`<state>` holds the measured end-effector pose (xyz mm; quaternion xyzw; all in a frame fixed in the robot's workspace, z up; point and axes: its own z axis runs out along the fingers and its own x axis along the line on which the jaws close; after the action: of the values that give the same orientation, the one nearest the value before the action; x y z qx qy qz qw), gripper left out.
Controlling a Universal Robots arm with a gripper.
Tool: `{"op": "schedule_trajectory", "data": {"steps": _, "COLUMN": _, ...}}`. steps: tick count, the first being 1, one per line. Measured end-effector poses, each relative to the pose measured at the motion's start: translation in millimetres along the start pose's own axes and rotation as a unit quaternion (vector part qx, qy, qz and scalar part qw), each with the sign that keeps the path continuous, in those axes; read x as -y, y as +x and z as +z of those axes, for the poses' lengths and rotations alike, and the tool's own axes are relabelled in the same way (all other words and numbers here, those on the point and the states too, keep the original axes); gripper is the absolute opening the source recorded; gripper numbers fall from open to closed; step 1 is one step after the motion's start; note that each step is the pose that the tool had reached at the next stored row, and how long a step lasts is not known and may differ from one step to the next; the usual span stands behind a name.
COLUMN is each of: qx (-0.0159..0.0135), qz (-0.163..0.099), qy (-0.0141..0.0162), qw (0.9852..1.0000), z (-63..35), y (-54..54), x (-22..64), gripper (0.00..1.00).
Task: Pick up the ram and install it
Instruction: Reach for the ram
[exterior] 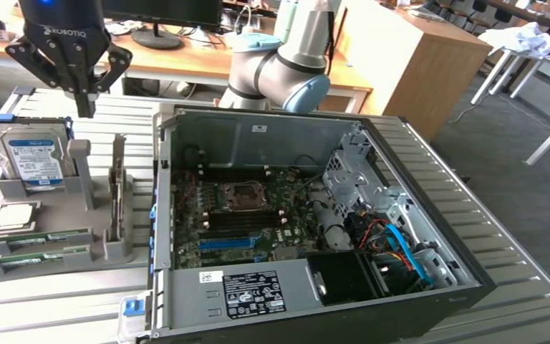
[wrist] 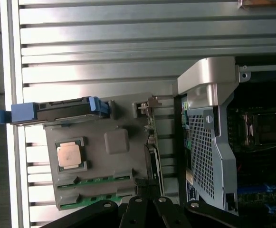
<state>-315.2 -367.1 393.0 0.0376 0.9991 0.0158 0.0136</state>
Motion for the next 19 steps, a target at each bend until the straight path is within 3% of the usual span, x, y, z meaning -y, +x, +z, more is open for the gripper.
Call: {"op": "schedule_trajectory", "data": {"steps": 19, "qx": 0.0000, "qz": 0.000, "qy": 0.0000, "qw": 1.0000, "z": -0.2, "y": -0.4, "x": 5.7, "gripper": 0.10}}
